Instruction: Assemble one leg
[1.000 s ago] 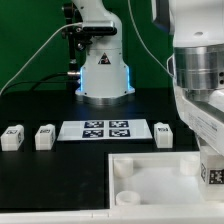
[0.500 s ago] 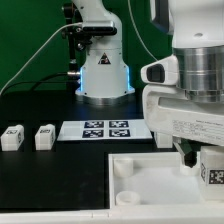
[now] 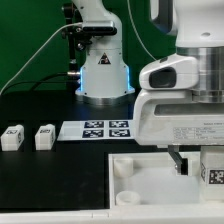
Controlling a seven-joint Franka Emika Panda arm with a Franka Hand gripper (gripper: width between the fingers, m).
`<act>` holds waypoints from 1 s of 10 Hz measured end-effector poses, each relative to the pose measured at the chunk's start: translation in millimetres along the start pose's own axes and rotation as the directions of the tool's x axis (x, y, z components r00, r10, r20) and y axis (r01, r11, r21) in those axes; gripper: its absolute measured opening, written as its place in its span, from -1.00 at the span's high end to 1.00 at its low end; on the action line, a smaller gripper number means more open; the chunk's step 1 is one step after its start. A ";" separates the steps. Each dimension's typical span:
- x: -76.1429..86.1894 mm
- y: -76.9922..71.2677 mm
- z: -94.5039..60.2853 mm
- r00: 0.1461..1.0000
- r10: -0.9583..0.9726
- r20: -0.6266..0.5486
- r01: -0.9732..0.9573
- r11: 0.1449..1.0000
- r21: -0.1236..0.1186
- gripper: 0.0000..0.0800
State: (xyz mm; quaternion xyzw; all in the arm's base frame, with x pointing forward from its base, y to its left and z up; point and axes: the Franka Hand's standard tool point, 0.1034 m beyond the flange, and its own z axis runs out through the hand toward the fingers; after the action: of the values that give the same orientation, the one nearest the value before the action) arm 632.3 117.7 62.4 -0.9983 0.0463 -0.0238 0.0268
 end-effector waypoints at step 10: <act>3.1 3.6 1.3 0.678 0.735 0.016 -0.735 0.677 0.033 0.27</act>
Offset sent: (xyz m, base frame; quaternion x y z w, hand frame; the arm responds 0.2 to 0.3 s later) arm 0.0000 0.0000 0.0000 0.0000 0.0000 0.0000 1.0000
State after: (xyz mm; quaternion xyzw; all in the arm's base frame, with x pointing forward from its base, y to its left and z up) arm 635.2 114.0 61.0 -0.8951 0.4426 -0.0111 0.0524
